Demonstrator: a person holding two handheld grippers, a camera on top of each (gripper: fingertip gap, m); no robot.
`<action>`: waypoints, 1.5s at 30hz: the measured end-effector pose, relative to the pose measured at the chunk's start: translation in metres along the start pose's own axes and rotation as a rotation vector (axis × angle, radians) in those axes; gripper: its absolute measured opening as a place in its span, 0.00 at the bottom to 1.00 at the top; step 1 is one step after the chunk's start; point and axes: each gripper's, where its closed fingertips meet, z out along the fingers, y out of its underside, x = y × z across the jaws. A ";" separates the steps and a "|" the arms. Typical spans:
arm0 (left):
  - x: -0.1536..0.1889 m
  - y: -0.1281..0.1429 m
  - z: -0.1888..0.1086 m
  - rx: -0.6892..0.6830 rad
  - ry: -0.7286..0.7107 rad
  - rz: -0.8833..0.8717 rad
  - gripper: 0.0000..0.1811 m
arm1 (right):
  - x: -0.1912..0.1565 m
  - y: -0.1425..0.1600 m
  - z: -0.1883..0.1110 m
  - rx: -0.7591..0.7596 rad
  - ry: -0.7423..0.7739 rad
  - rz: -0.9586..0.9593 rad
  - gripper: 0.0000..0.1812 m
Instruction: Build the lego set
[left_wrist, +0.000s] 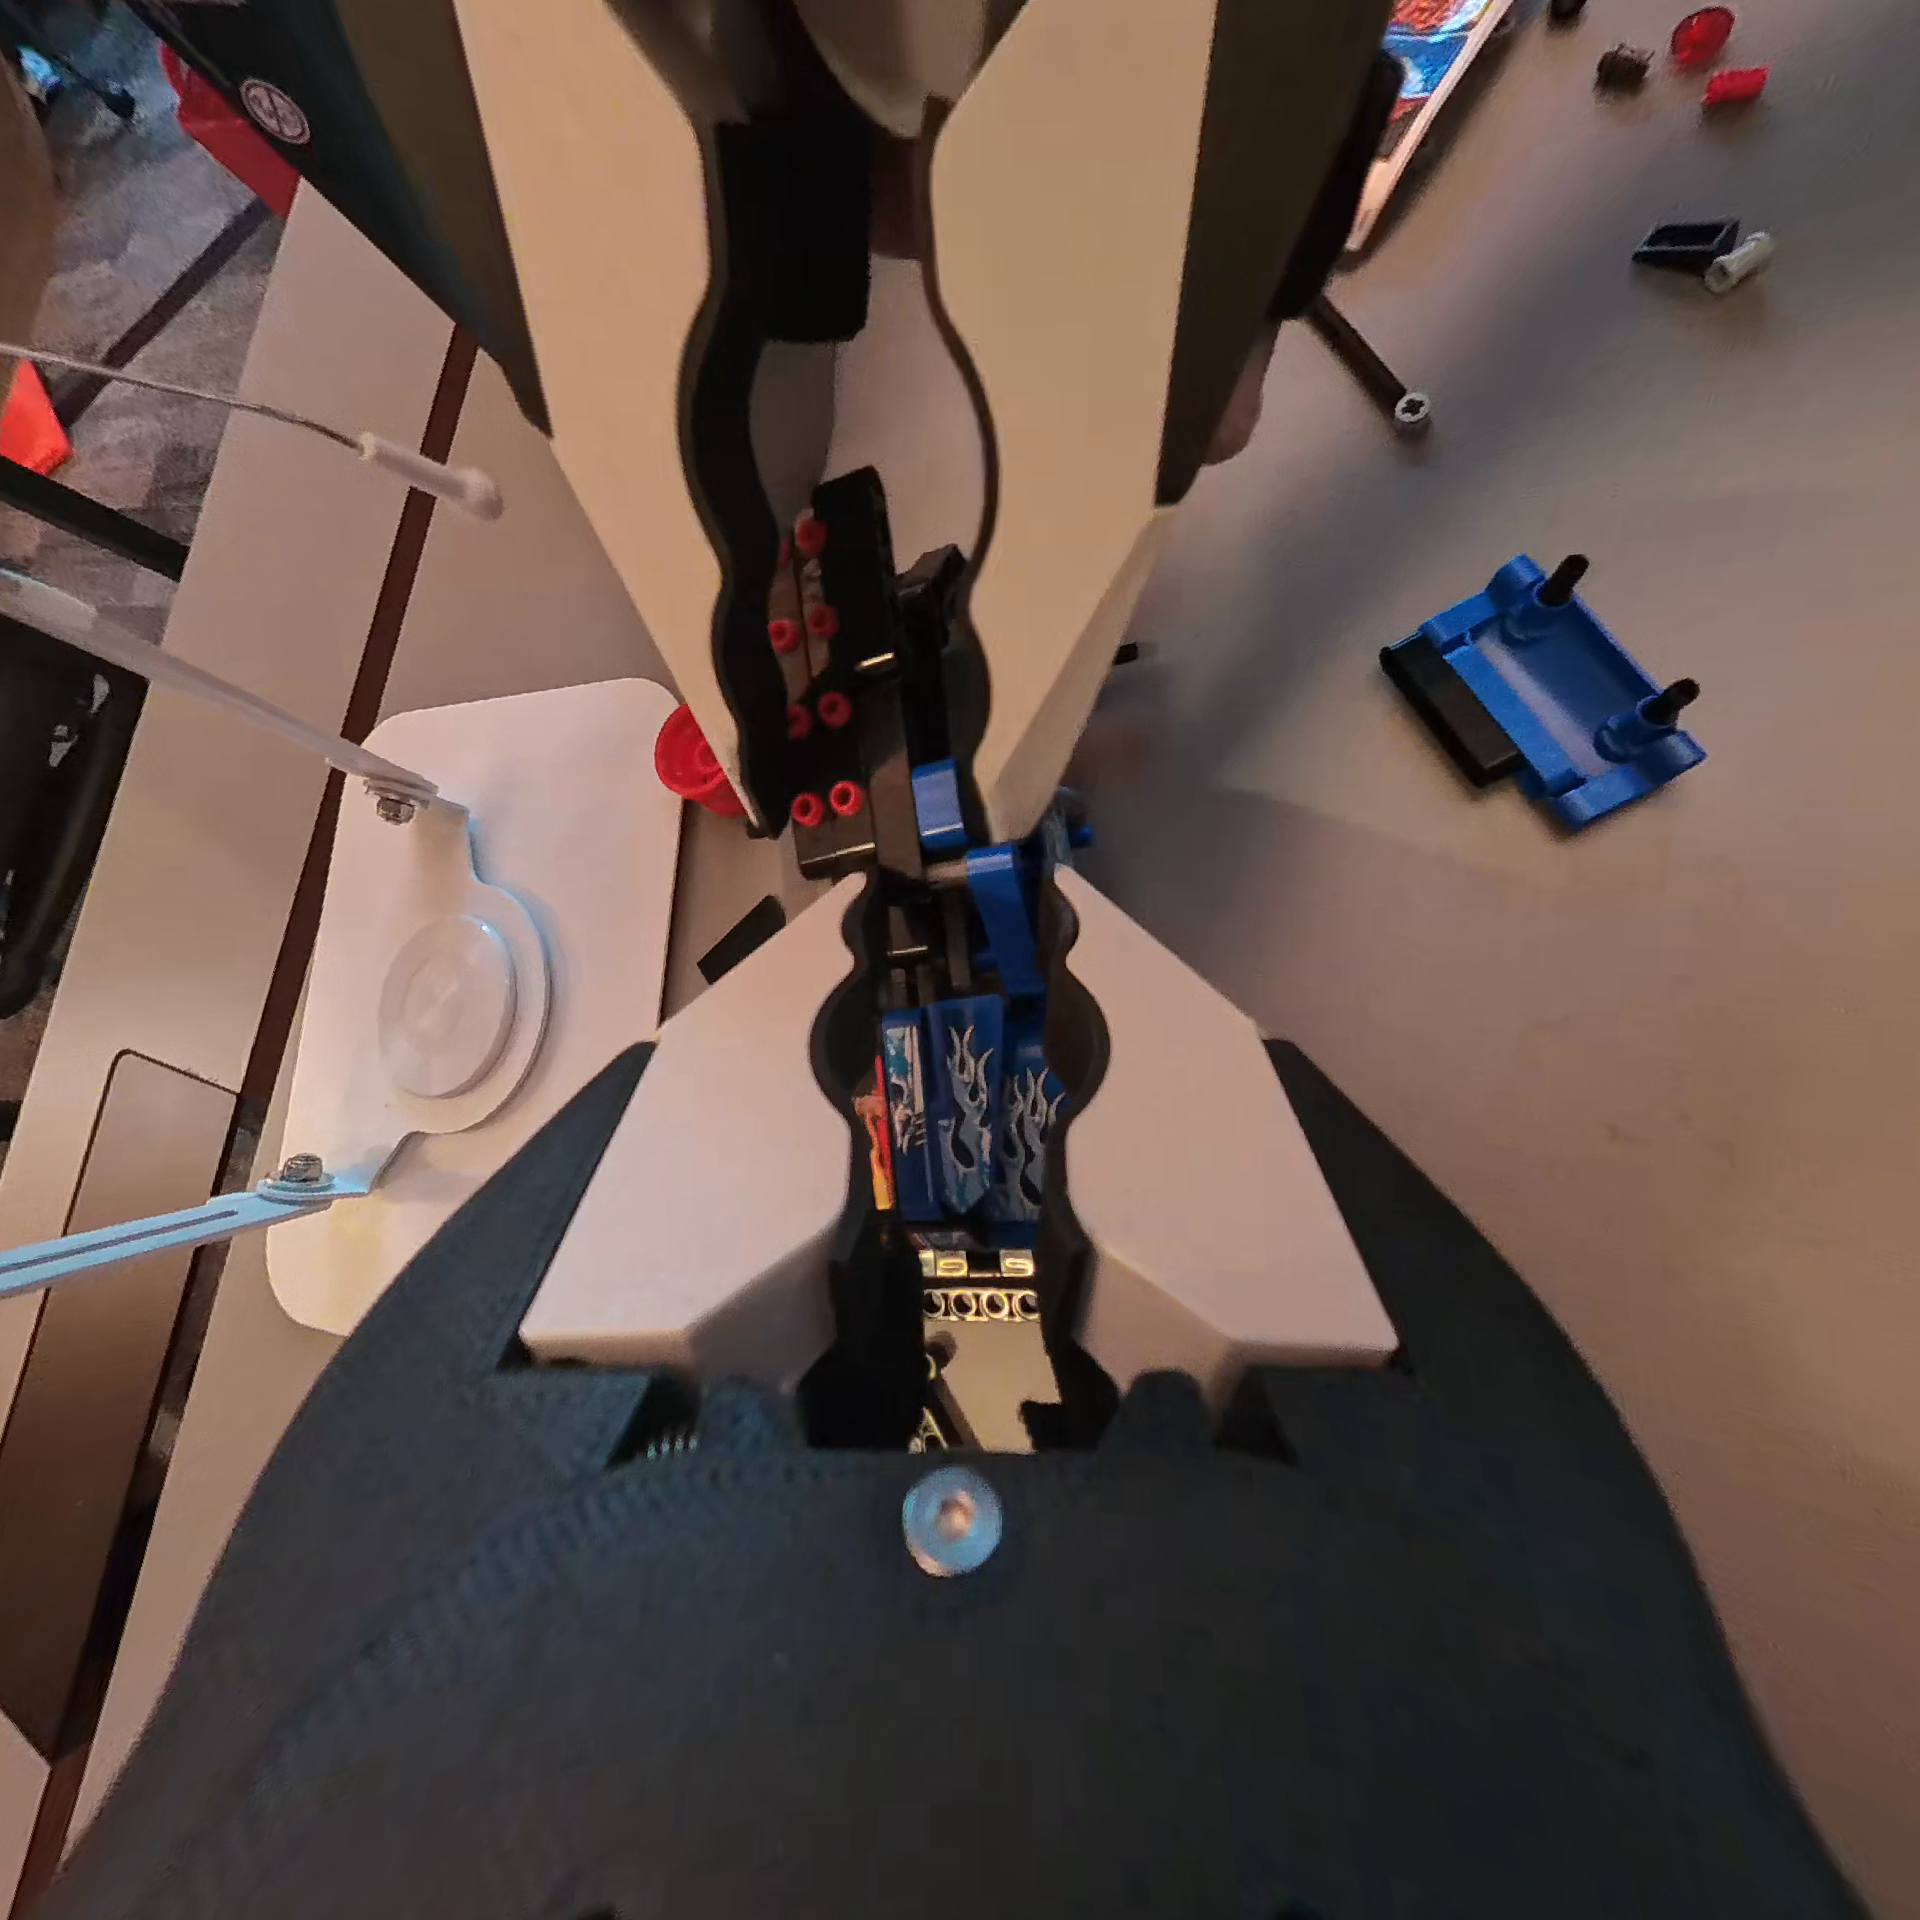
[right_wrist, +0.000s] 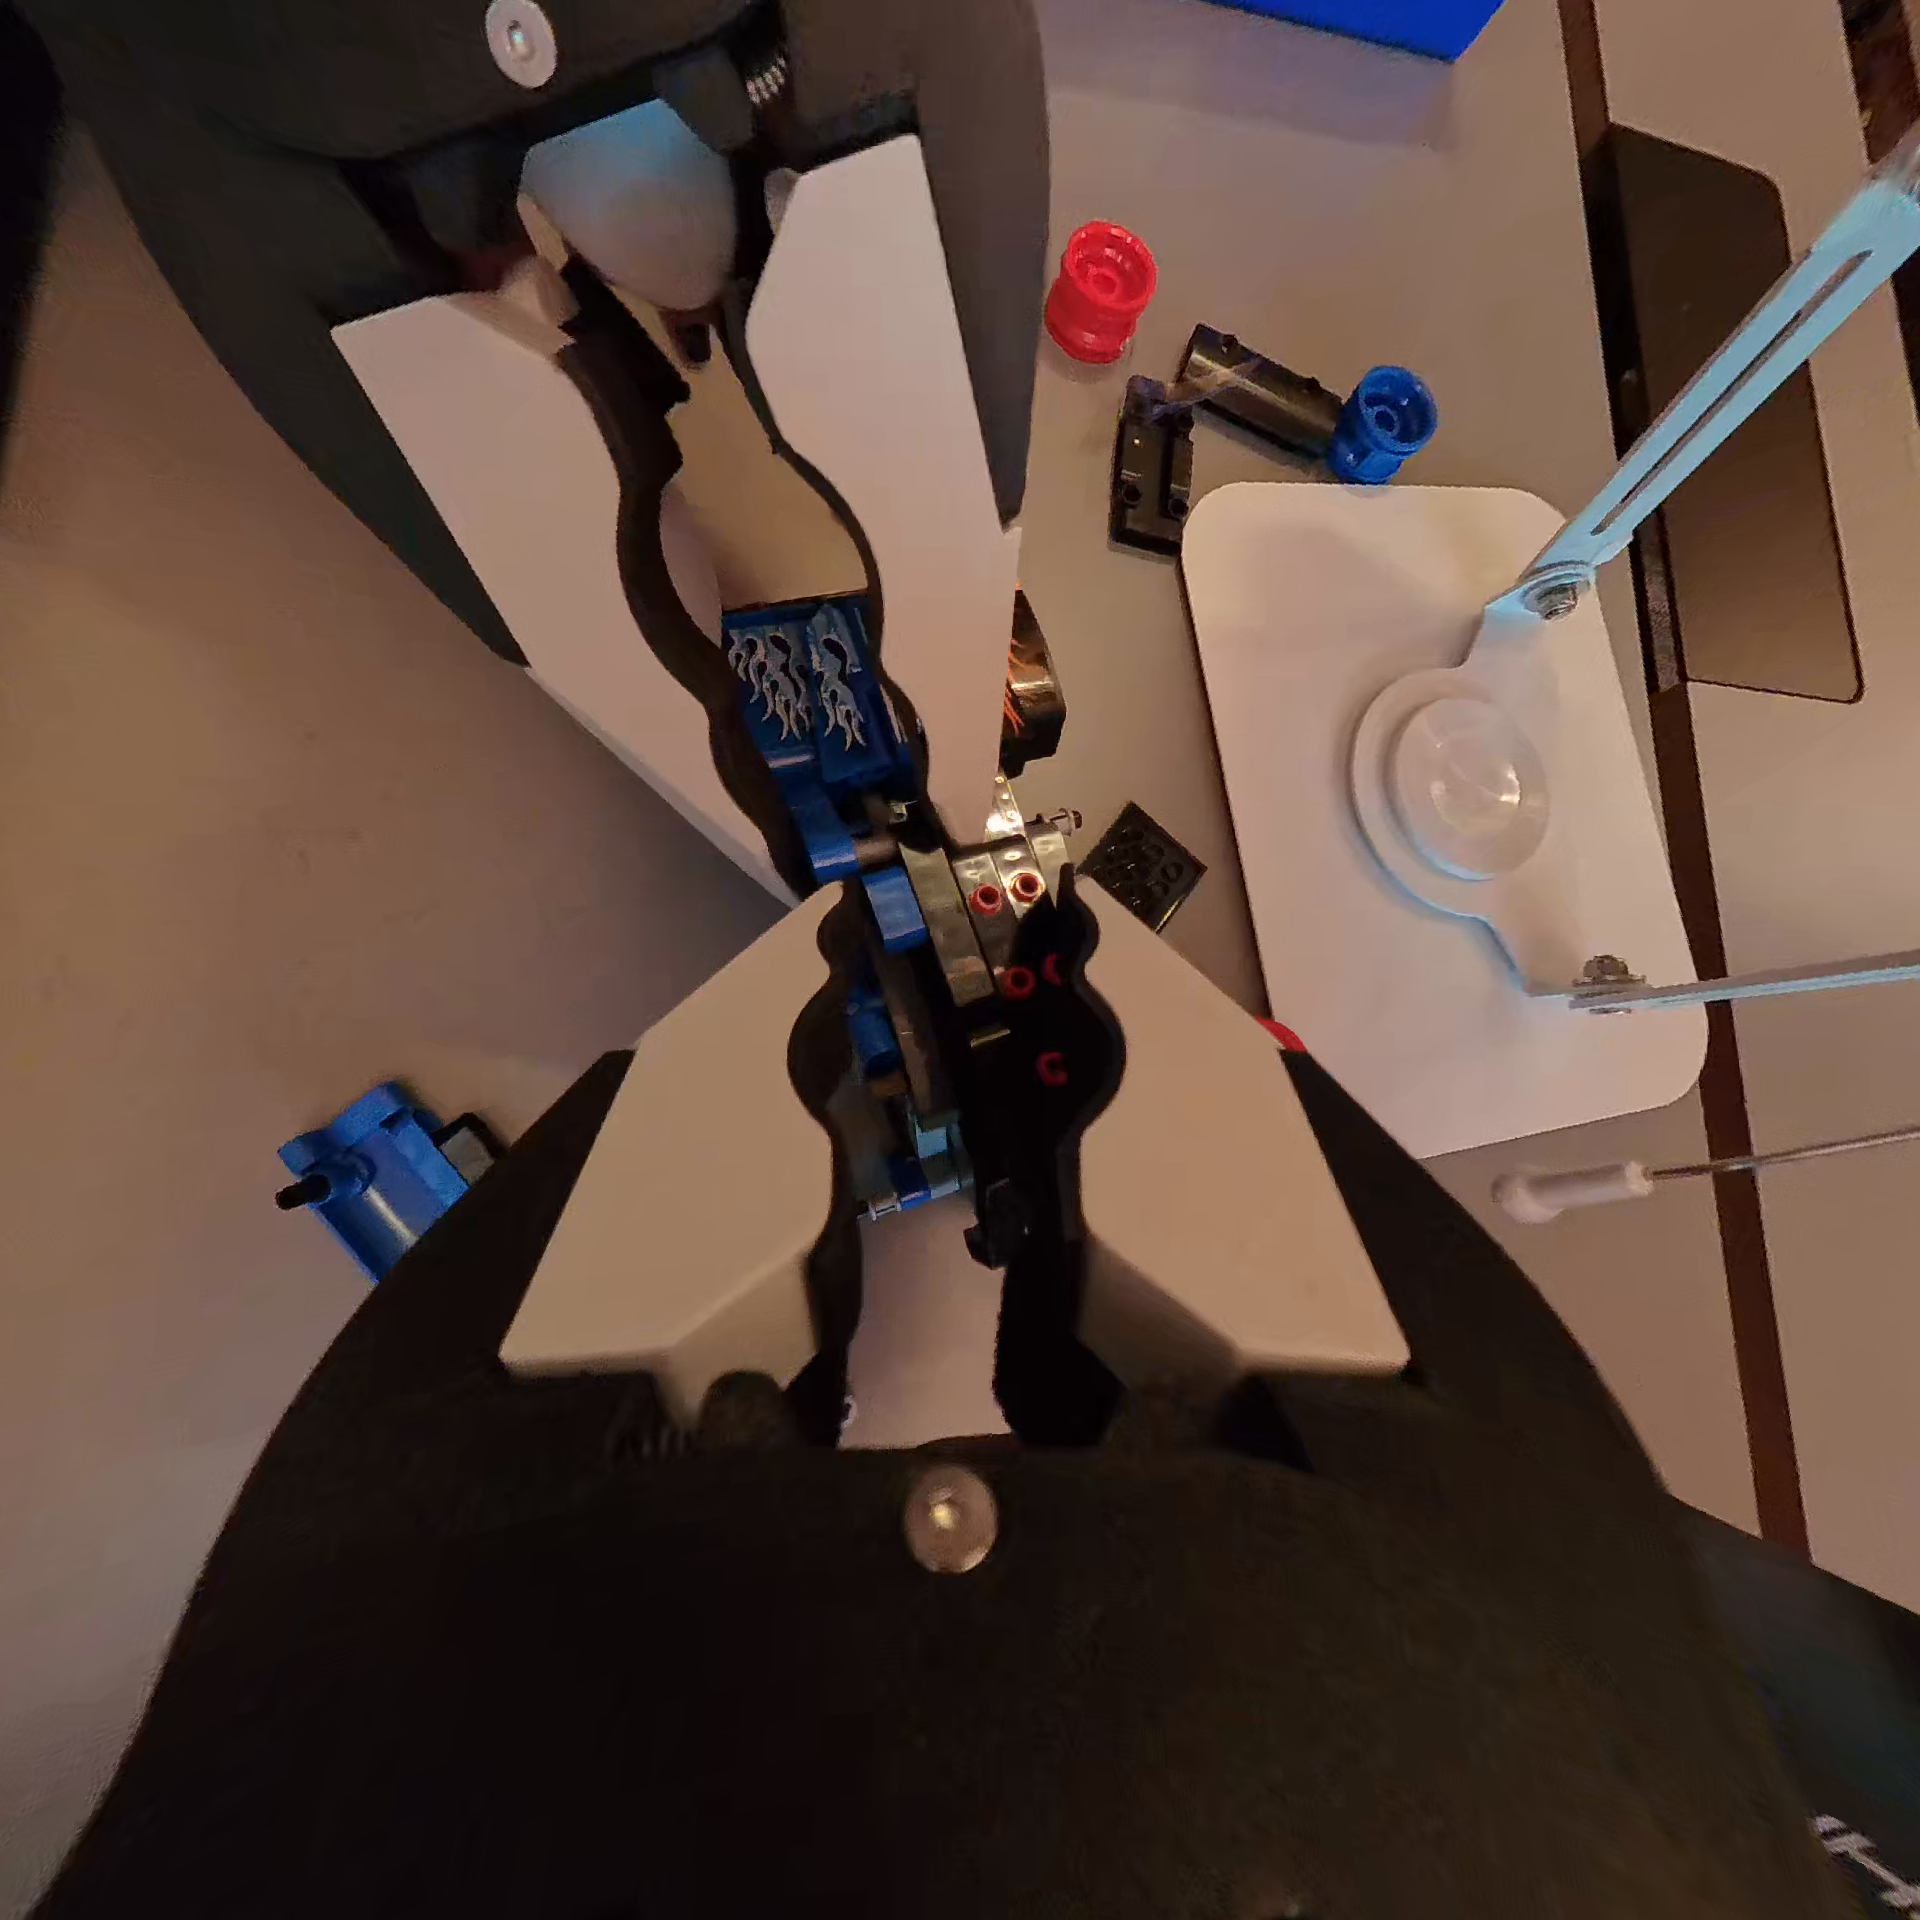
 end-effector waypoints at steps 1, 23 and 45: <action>0.000 0.000 0.000 -0.004 -0.001 -0.001 0.14 | -0.001 0.000 0.000 0.002 -0.003 -0.004 0.20; 0.007 0.002 0.002 0.031 0.058 -0.047 0.16 | -0.007 -0.001 -0.005 0.065 -0.082 0.082 0.29; 0.005 0.002 0.002 0.029 0.059 -0.119 0.13 | -0.008 -0.007 -0.003 0.051 -0.067 0.090 0.22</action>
